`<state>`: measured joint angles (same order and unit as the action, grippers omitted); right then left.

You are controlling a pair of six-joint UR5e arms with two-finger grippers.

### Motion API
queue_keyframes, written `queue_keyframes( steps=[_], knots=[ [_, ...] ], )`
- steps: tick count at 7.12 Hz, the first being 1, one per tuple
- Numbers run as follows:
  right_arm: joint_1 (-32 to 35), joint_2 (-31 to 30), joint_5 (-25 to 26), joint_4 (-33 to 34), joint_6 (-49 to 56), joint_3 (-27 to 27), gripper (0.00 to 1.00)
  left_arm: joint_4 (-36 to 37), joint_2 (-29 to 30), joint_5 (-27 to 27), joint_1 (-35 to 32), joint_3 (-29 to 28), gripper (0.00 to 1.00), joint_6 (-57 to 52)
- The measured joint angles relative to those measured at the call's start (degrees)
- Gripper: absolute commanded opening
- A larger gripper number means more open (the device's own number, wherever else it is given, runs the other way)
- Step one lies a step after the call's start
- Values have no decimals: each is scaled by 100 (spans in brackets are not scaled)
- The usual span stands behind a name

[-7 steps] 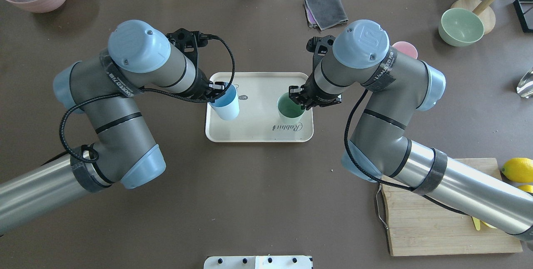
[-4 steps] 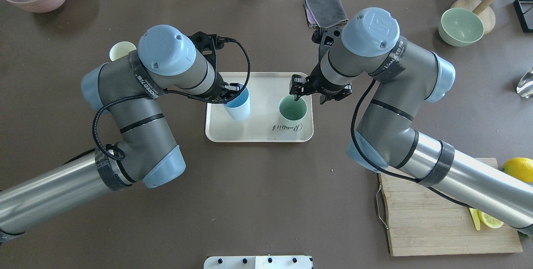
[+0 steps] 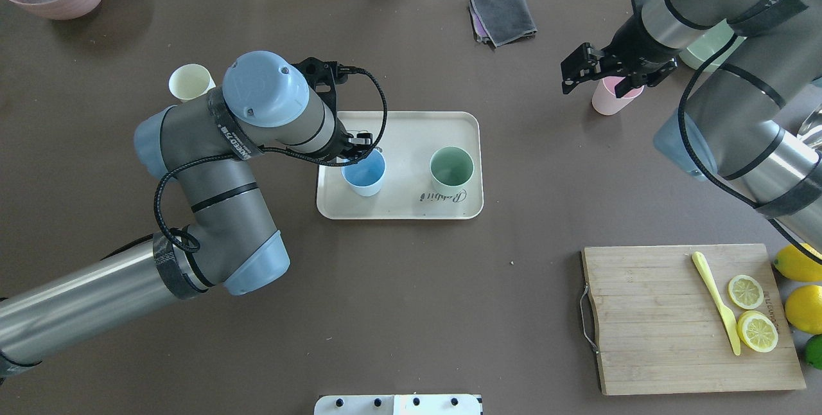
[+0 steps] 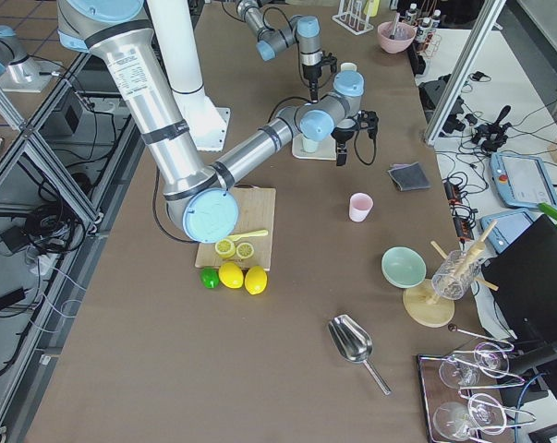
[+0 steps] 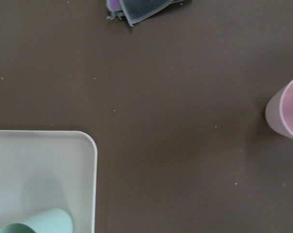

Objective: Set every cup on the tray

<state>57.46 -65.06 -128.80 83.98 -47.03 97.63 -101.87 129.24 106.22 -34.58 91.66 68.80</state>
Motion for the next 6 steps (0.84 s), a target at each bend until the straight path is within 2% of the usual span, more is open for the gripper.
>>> queue_keyframes(
  steps=[3, 6],
  knots=[
    [460, 50, 68, -32, 663, -1066, 100, 66, -391, 283, -737, 469, 98, -301],
    [471, 218, 182, -710, 629, -2128, 100, 79, -970, 697, -1562, 828, 98, -1258]
  ],
)
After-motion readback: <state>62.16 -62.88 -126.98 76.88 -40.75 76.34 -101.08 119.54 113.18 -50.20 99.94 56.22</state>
